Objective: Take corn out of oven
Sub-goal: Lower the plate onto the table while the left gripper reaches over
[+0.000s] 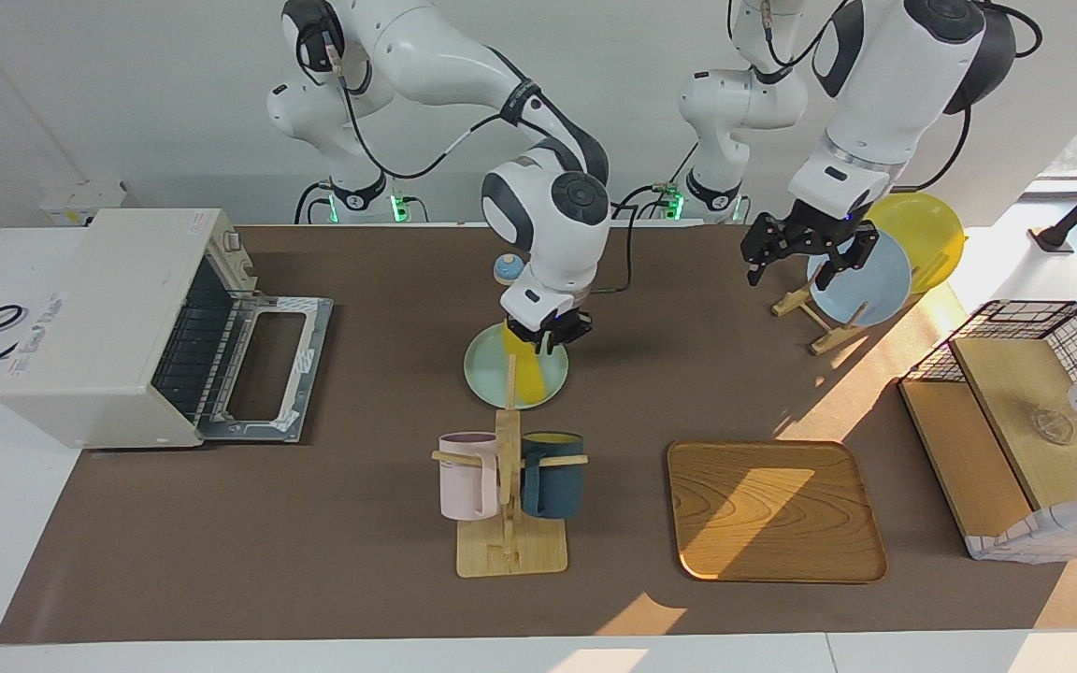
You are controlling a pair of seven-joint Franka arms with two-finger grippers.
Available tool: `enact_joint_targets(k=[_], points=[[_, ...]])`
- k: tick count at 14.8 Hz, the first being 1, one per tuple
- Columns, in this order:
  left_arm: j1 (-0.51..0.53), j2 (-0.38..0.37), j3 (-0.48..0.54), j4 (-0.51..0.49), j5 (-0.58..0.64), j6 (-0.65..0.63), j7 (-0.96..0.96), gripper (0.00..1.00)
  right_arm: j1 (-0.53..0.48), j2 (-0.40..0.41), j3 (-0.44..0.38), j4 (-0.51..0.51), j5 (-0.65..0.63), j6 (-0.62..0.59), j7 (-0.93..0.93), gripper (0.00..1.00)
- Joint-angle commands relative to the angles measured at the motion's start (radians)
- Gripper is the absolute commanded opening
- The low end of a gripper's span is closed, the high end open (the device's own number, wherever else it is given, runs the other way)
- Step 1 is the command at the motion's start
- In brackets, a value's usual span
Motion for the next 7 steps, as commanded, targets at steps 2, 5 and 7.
enact_joint_targets(k=[2, 5, 7], points=[[-0.082, 0.008, 0.012, -0.061, -0.043, 0.082, -0.017, 1.0, -0.108, -0.12, 0.009, -0.144, -0.07, -0.042, -0.087, 0.0], [-0.2, 0.085, 0.014, -0.074, -0.043, 0.189, -0.176, 1.0, -0.189, -0.175, 0.009, -0.302, -0.073, 0.019, -0.095, 0.0], [-0.295, 0.158, 0.014, -0.073, -0.043, 0.275, -0.26, 1.0, -0.243, -0.209, 0.008, -0.416, -0.084, 0.098, -0.101, 0.0]])
